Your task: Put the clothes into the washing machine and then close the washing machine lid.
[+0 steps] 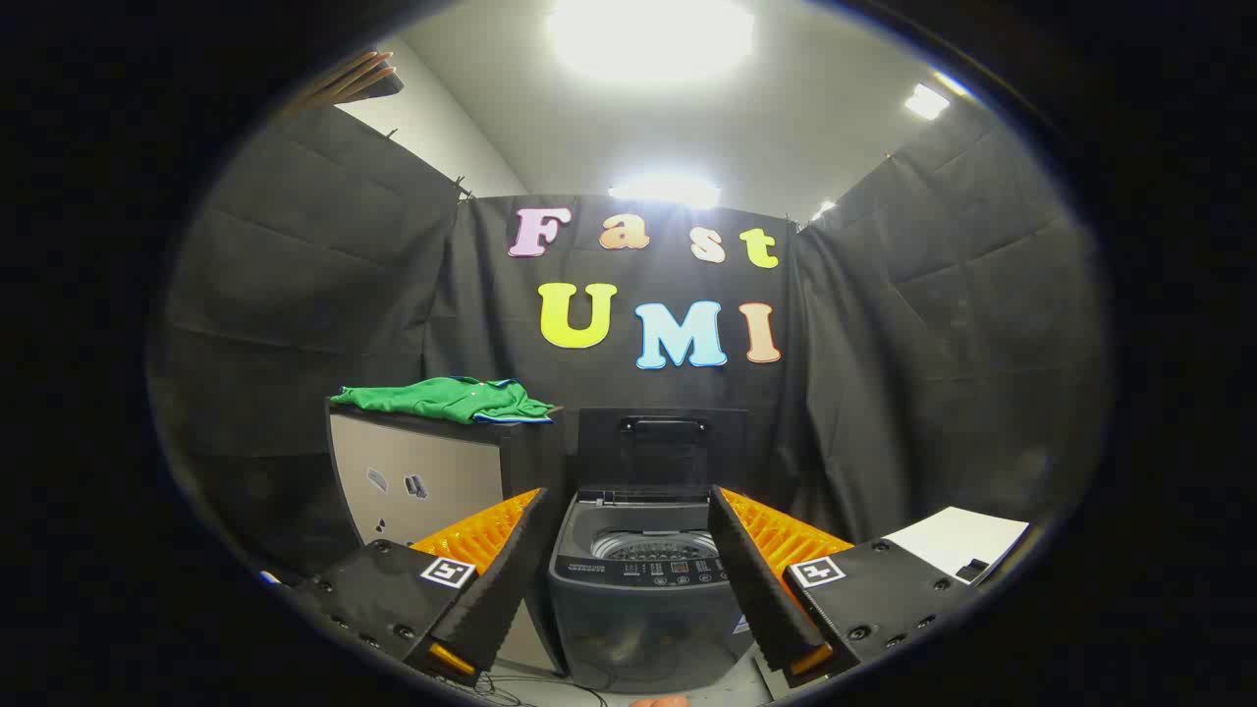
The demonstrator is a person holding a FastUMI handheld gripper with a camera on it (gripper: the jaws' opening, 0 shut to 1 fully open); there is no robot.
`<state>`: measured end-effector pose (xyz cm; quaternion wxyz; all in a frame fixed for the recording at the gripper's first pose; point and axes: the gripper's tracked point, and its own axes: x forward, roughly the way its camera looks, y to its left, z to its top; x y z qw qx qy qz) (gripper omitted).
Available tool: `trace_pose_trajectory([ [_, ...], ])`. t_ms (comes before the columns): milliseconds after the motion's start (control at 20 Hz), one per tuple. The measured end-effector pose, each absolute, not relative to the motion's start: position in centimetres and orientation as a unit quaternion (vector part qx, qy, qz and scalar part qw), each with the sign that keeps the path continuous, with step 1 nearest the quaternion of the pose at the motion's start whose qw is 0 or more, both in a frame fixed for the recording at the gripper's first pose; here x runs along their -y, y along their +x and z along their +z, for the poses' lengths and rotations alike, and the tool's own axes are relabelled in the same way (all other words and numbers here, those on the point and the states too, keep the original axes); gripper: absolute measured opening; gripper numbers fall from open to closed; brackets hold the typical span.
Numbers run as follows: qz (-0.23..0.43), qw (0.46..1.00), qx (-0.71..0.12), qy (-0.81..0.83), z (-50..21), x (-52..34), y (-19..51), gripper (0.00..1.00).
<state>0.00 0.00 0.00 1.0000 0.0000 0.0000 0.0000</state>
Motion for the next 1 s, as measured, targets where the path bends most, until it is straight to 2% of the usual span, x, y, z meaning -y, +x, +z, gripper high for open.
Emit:
trace_pose_trajectory([
  [1000, -0.02, 1.0, -0.013, 0.002, -0.28, 0.36, -0.01, 1.0],
])
